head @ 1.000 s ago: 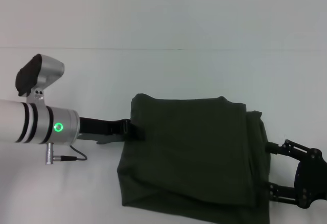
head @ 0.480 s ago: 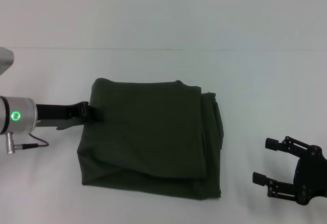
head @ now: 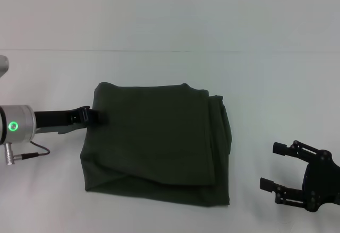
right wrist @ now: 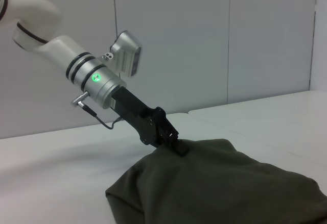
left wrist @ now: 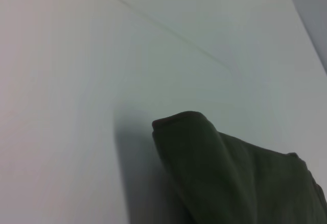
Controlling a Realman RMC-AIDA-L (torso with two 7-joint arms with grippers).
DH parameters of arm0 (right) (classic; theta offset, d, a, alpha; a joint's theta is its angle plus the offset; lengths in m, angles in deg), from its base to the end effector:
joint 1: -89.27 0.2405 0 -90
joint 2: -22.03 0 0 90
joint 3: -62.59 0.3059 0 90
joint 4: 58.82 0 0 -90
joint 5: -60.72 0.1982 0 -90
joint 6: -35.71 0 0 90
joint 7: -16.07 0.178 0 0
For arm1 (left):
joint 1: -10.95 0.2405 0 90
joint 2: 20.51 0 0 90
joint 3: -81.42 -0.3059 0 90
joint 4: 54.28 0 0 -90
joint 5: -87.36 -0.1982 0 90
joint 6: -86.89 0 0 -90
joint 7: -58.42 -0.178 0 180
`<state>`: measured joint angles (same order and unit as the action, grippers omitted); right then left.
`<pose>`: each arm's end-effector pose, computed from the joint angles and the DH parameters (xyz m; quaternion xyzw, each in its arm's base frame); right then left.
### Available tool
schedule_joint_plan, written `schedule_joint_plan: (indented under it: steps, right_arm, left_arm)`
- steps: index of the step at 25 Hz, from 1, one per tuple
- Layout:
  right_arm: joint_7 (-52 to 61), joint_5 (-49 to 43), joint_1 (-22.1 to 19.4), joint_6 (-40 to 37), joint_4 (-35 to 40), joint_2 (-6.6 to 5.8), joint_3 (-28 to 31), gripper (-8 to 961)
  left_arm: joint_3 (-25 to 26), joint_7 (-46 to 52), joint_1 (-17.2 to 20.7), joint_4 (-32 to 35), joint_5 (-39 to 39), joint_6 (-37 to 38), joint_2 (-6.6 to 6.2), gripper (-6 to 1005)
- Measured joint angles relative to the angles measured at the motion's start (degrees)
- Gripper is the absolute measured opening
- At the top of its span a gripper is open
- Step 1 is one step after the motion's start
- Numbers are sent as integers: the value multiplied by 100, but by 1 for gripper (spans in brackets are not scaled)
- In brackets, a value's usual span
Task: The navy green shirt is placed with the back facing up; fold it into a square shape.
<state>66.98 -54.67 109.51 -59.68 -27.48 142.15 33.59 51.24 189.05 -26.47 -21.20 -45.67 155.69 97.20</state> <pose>0.3283 0.2855 -0.0554 -0.9305 0.1211 0.2760 0.2080 -0.3277 0.4134 -0.0497 -0.7345 -0.6260 -0.1823 0.1884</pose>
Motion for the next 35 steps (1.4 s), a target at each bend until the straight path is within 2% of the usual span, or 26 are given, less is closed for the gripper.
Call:
schedule_joint_plan:
  steps: [6,9,11,15,17,18,20,23,24,25,26,29,31,35]
  right_arm:
    - [-32,131,4,33,-44,-6,0,883]
    - [-34,246,6,38,-83,-7,1,883]
    - [-35,376,11,41,-108,-8,1,883]
    - [-38,696,20,47,-189,1,-4,882]
    - [-38,823,33,43,-248,0,-23,882]
    - [-39,853,43,43,-285,2,-38,882]
    - [-78,828,65,66,-370,0,-69,885]
    - [-399,672,49,126,-634,-3,-132,889]
    - [-559,648,25,166,-739,-4,-138,891]
    - [-716,630,2,210,-834,-4,-141,892]
    - [-888,624,-22,285,-965,-4,-141,894]
    - [-1237,623,-58,535,-1304,-2,-127,892]
    - [-1434,628,-84,707,-1472,-1,-100,891]
    - [-1775,673,-141,968,-1720,8,-56,889]
  left_arm:
    - [284,-847,284,242,631,450,41,155]
    - [401,-1458,456,514,1061,930,82,256]
    - [438,-2204,667,885,1452,1401,180,322]
    - [375,-3460,987,1444,1621,2023,372,496]
    - [348,-4060,1112,1534,1623,2420,438,589]
    - [348,-4060,1112,1534,1623,2420,438,618]
    - [312,-4998,1326,1548,1603,3109,574,677]
    - [283,-5191,1420,1537,1586,3223,609,766]
    - [170,-5502,1595,1464,1561,3309,643,795]
    - [135,-5640,1662,1425,1543,3313,652,952]
    - [86,-5953,1805,1316,1483,3315,673,952]
    - [103,-6292,1906,1156,1376,3317,687,950]
    - [151,-6812,2068,818,1216,3279,699,949]
    - [356,-7214,2196,568,1106,3181,703,947]
